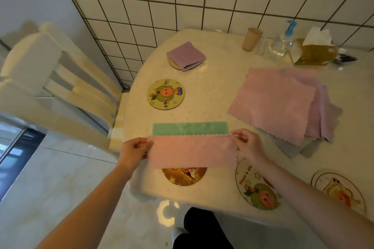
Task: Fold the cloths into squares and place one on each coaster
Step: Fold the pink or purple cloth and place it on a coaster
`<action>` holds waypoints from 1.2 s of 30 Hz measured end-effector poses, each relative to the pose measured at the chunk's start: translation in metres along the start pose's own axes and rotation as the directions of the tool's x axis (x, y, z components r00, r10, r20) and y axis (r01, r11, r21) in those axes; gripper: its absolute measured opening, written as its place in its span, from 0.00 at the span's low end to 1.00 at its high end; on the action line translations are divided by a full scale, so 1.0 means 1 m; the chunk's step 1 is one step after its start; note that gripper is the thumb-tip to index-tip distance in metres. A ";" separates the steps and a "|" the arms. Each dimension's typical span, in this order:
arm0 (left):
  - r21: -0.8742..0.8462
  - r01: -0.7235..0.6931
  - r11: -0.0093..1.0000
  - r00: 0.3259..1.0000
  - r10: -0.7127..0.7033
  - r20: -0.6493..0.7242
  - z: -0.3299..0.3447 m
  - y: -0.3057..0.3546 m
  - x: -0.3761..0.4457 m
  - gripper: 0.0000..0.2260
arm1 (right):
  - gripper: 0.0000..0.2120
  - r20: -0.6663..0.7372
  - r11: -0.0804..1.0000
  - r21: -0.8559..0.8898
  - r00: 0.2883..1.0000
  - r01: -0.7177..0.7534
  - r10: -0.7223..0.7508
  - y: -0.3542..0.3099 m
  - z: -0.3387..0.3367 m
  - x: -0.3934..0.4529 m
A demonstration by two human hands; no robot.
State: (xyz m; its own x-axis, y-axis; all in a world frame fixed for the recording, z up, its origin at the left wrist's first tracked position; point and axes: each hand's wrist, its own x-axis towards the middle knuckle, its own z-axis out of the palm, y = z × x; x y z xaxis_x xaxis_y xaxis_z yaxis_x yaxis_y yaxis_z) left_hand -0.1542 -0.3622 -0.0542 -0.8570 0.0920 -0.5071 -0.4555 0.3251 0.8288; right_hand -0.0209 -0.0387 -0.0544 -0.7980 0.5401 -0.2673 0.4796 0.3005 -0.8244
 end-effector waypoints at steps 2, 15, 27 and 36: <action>0.000 0.020 1.000 0.999 -0.020 -0.031 0.008 0.005 0.018 0.04 | 0.06 0.015 0.997 0.056 0.999 -0.048 0.048 -0.001 0.005 0.022; 0.235 0.048 0.971 0.991 -0.017 -0.131 0.033 0.010 0.072 0.07 | 0.07 0.025 0.982 0.000 0.981 -0.190 0.190 0.015 0.020 0.087; 0.308 0.073 0.949 0.991 -0.034 -0.130 0.035 0.015 0.087 0.10 | 0.06 0.022 0.976 -0.085 0.979 -0.201 0.203 0.003 0.023 0.095; 0.514 0.055 0.856 0.941 0.127 -0.313 0.035 0.010 0.072 0.07 | 0.07 -0.083 0.980 -0.137 0.987 -0.147 0.136 -0.011 0.024 0.087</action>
State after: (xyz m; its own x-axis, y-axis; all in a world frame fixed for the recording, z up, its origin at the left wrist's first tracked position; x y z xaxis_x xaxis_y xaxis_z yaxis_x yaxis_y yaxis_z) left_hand -0.2122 -0.3192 -0.0905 -0.9399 -0.1663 -0.2983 -0.3135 0.7668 0.5601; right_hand -0.1043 -0.0140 -0.0802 -0.6920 0.6396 -0.3346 0.6370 0.3231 -0.6998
